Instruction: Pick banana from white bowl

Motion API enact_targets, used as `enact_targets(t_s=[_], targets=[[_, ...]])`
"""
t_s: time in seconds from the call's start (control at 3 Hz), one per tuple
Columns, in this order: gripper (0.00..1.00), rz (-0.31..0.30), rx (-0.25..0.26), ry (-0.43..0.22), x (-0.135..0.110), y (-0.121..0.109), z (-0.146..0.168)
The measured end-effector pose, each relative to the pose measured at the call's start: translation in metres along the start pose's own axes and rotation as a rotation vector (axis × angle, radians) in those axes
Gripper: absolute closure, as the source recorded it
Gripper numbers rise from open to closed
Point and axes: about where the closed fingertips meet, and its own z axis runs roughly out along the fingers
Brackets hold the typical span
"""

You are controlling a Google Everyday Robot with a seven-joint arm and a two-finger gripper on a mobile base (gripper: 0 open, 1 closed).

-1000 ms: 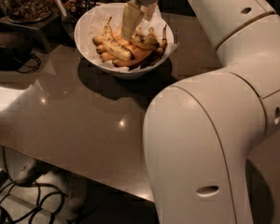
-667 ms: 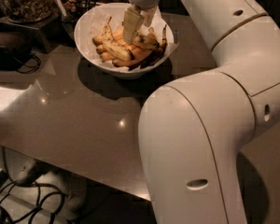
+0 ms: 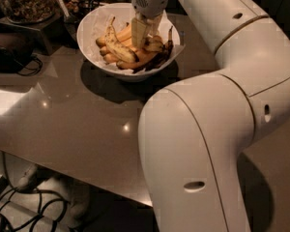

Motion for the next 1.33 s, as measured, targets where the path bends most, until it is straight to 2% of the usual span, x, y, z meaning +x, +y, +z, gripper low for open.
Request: enact_targets(t_s=[0.33, 0.67, 1.33], targets=[[0.85, -0.001, 0.002, 0.001, 0.0, -0.001, -0.003], [1.0, -0.014, 0.013, -0.008, 0.012, 0.001, -0.011], [1.0, -0.027, 0.02, -0.05, 0.002, -0.002, -0.007]])
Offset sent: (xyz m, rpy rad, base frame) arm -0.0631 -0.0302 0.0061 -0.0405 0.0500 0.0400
